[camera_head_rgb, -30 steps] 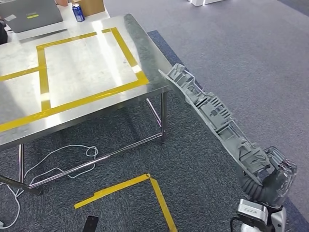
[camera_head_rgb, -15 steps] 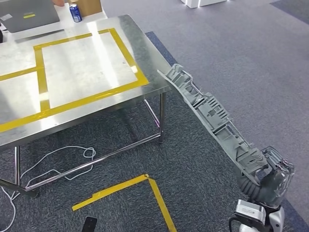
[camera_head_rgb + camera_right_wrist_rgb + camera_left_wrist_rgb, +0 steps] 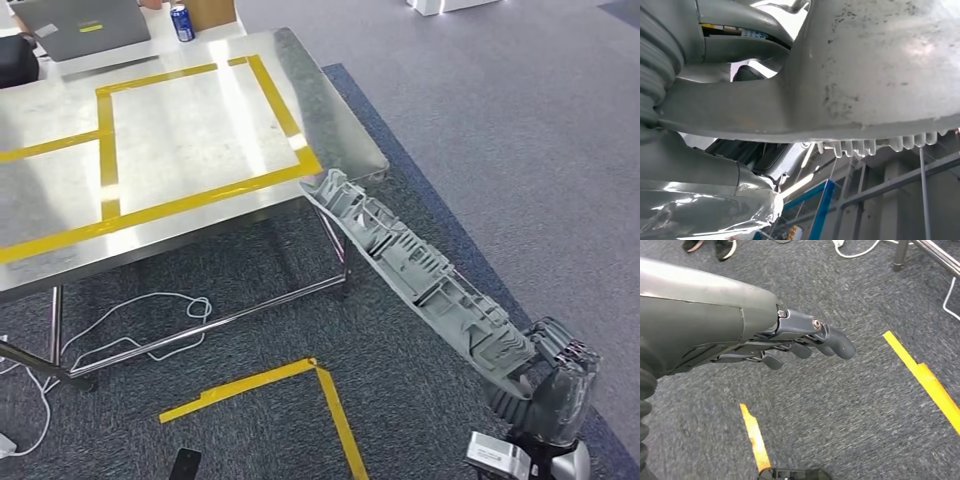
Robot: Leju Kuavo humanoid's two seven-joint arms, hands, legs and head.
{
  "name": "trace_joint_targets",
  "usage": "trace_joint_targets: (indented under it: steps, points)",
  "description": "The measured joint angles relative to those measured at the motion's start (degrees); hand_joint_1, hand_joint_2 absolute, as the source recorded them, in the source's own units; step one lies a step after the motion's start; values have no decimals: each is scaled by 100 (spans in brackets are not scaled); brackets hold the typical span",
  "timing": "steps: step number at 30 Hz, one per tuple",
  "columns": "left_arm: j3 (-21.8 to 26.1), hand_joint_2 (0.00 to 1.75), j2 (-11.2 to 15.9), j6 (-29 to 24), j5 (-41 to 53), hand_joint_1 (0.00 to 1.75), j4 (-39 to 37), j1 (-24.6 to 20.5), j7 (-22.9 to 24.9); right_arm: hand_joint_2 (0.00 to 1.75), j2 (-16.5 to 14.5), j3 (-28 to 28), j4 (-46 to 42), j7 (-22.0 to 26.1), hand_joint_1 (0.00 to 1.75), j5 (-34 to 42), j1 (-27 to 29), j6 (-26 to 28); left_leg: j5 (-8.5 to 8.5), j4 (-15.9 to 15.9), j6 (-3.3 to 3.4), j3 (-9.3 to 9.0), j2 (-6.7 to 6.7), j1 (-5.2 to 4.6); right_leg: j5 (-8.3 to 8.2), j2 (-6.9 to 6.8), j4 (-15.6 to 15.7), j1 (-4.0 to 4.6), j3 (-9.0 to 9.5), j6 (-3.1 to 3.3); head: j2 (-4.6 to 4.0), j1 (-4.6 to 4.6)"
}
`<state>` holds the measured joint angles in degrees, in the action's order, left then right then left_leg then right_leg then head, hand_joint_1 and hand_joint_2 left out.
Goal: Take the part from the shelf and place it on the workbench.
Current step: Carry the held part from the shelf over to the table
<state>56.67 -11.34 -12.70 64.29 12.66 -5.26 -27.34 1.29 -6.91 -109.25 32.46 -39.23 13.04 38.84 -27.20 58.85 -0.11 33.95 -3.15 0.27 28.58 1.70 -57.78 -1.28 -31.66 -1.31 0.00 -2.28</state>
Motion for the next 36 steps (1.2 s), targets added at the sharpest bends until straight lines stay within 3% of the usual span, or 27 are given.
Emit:
trace_joint_targets:
  steps: [2, 4, 5, 6, 7, 9, 10, 12, 14, 15, 17, 19, 20, 21, 22, 24, 26, 29, 31, 34, 36]
  points:
    - [-1, 175, 2, -1, 1, 0, 0, -10, 0, 175, -6, 0, -7, 1, 175, -4, 6, 0, -283, 460, -41, 209, 135, 7, -6, -116, 24, 4, 20, 71, 0, 33]
    - [-3, 175, 2, -1, 1, 0, 0, -12, 0, 175, -9, 0, -12, 2, 175, -4, 11, 0, -590, 1159, -65, 539, 218, 11, 6, -231, 22, 27, 23, 111, 0, 52]
    - [-4, 175, 3, -1, 1, 0, 0, -5, 0, 175, -9, 0, -12, 1, 175, -4, 15, 0, -635, 1374, -67, 643, 230, 12, 11, -288, 21, 38, 26, 119, 0, 52]
    - [-4, 175, 4, -1, 1, 0, 0, 3, 0, 175, -10, 0, -12, 1, 175, -4, 17, 0, -574, 1402, -59, 656, 240, 11, 17, -344, 20, 48, 30, 125, 0, 52]
    - [-4, 175, 7, -1, 1, 0, 0, 7, 0, 175, -10, 0, -12, 0, 175, -4, 20, 0, -421, 1231, -43, 570, 261, 8, 24, -399, 20, 57, 39, 128, 0, 53]
    - [-7, 175, 12, -1, 1, 0, 0, 2, 0, 175, -13, 0, -12, 0, 175, -2, 18, 0, -62, 567, 15, 228, 383, -18, 43, -484, 17, 77, 63, 111, 0, 51]
    - [-10, 175, 13, -2, 1, 0, 0, -5, 0, 175, -15, 1, -12, 1, 175, 2, 16, 0, 23, 263, 48, 77, 454, -41, 56, -515, 10, 91, 64, 90, 0, 50]
    - [-21, 175, 16, -4, 1, 0, 0, -5, 1, 175, -26, 1, -12, 2, 175, 10, 14, 0, 27, -13, 95, -40, 531, -83, 62, -574, 3, 111, 48, 38, 0, 48]
    - [-30, 175, 20, -8, 1, 0, 0, 19, 4, 175, -38, 0, -13, 3, 175, 13, 12, 0, 32, -72, 138, -47, 497, -81, 72, -605, 0, 106, 32, -14, 0, 51]
    - [-32, 175, 20, -10, 1, 0, 0, 25, 5, 175, -42, 0, -14, 5, 175, 13, 12, 0, 44, -96, 162, -58, 479, -69, 118, -551, -51, 99, 7, -40, 0, 46]
    - [-37, 175, 17, -14, 2, 0, 0, 6, 7, 175, -44, 0, -15, 9, 175, 13, 17, 0, 66, -132, 216, -79, 446, -42, 365, -364, -475, 78, -202, -85, 0, 23]
    - [-42, 175, 11, -13, 3, 0, 0, -18, 7, 175, -44, -1, -14, 11, 175, 16, 30, 0, 67, -132, 241, -76, 409, -46, 675, -232, -1226, 68, -578, -116, 0, 7]
    - [-43, 175, 8, -13, 3, 0, 0, -19, 7, 175, -45, -2, -13, 11, 175, 17, 40, 0, 66, -131, 243, -77, 390, -49, 738, -215, -1500, 65, -732, -128, 0, 7]
    - [-43, 175, 7, -13, 3, 0, 0, -16, 7, 175, -45, -2, -13, 11, 175, 20, 50, 0, 66, -131, 243, -79, 372, -50, 697, -209, -1584, 63, -800, -137, 0, 6]
    - [-43, 175, 5, -12, 3, 0, 0, -13, 7, 175, -46, -1, -13, 13, 175, 21, 59, 0, 66, -130, 242, -84, 353, -49, 551, -207, -1444, 59, -756, -139, 0, 5]
    - [-43, 175, 1, -7, 5, 0, 0, -14, 7, 175, -46, 0, -14, 18, 175, 22, 65, 1, 58, -125, 226, -94, 318, -51, 154, -203, -729, 51, -439, -126, 0, 3]
    - [-44, 175, -2, 16, 8, 0, 0, -15, -3, 175, -49, 0, -15, 22, 175, 33, 61, 2, 47, -97, 179, -76, 294, -74, -31, -191, -147, 51, -146, -85, 0, 13]
    - [-44, 175, 2, 63, 10, 0, 0, -7, -27, 175, -51, 2, -14, 20, 175, 80, 72, 2, 53, -79, 90, -44, 285, -77, -42, -183, -26, 64, -87, 10, 0, 29]
    - [-44, 175, 2, 72, 9, 0, 0, -5, -33, 175, -52, 3, -14, -28, 175, 174, 73, -11, -76, 68, 30, 11, 288, -62, -64, -190, -1, 53, -78, 76, 0, 45]
    - [-42, 175, 4, 72, -14, 0, 0, 8, -44, 175, -52, -19, -9, -264, 175, 779, 49, -223, -574, 964, -36, 400, 291, -41, -66, -208, 11, 57, -71, 135, 0, 69]
    - [-37, 175, 9, 72, -47, 0, 0, 40, -54, 175, -52, -35, 15, -460, 175, 1290, 29, -481, -685, 1403, -48, 596, 291, -35, -62, -211, 10, 65, -69, 146, 0, 68]
